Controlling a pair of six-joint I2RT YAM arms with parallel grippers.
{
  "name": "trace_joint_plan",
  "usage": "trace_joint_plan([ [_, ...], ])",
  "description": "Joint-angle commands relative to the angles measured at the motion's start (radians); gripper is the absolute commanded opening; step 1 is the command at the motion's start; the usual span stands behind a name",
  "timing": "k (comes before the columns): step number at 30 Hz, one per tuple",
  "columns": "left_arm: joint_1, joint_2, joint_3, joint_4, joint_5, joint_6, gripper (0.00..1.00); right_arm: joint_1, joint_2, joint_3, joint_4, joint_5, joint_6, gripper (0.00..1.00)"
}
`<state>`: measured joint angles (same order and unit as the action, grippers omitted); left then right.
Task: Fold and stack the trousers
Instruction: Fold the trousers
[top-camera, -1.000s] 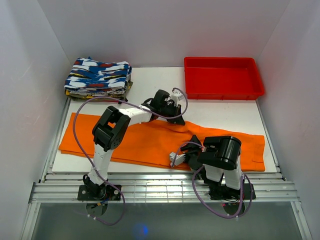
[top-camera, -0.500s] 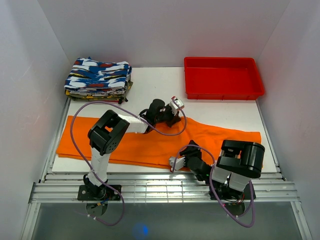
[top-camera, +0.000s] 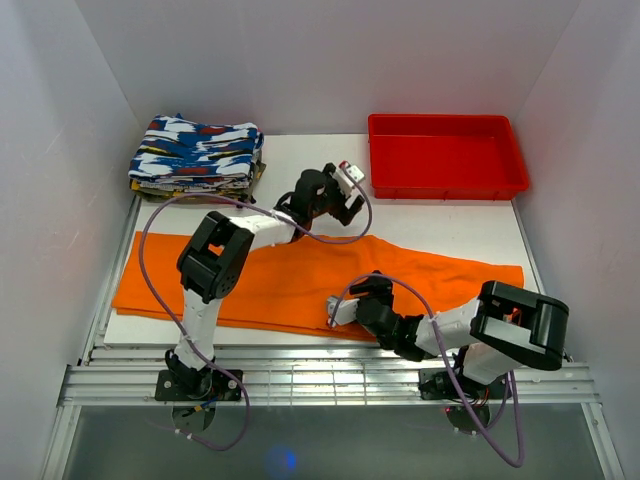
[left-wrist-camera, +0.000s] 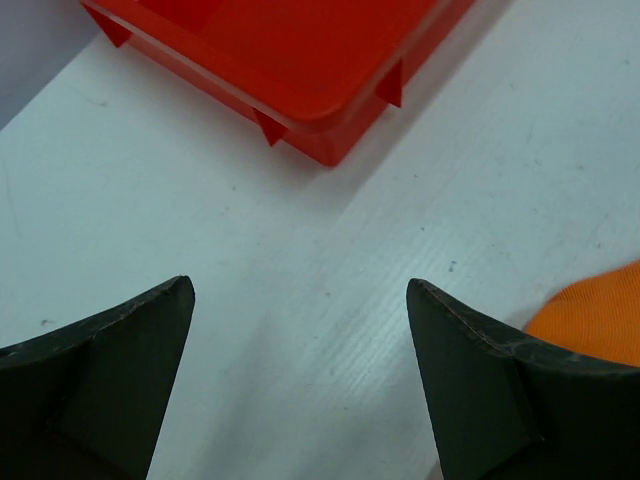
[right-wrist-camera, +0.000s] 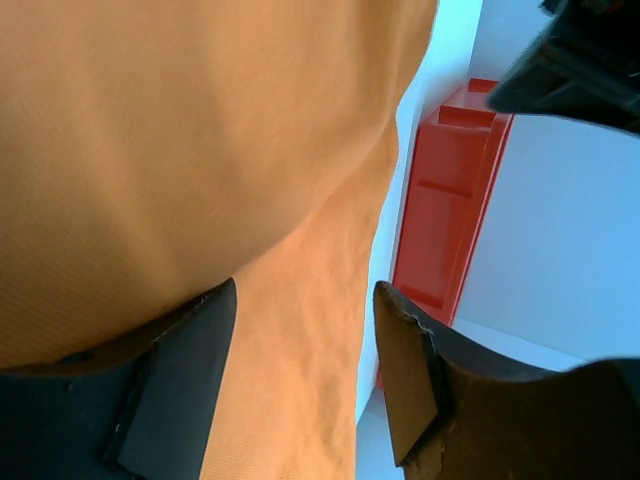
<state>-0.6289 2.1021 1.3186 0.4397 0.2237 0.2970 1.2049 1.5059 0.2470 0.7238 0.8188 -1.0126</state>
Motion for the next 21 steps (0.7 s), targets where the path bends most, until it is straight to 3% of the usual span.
trace_joint_plan([
  [1,0.076,-0.152,0.1,-0.137,0.003,-0.1,0.98,-0.042,-0.067,0.101,-0.242,-0.02,0.15,0.64],
  [5,0.136,-0.287,0.1,-0.353,0.071,-0.113,0.98,-0.172,-0.102,0.213,-0.403,-0.061,0.221,0.66],
  [8,0.182,-0.379,0.108,-0.543,0.137,-0.142,0.97,-0.319,-0.125,0.346,-0.619,-0.177,0.317,0.69],
  [12,0.262,-0.47,0.085,-0.873,0.296,-0.171,0.95,-0.583,-0.168,0.524,-0.956,-0.458,0.376,0.81],
  [14,0.311,-0.496,0.042,-0.988,0.423,-0.157,0.89,-0.652,-0.182,0.581,-1.116,-0.608,0.367,0.84],
  [18,0.324,-0.519,-0.051,-1.168,0.421,-0.09,0.8,-0.827,-0.196,0.63,-1.383,-0.798,0.336,0.81],
  [21,0.334,-0.501,-0.142,-1.239,0.326,-0.05,0.76,-0.957,-0.214,0.608,-1.51,-0.894,0.28,0.75],
])
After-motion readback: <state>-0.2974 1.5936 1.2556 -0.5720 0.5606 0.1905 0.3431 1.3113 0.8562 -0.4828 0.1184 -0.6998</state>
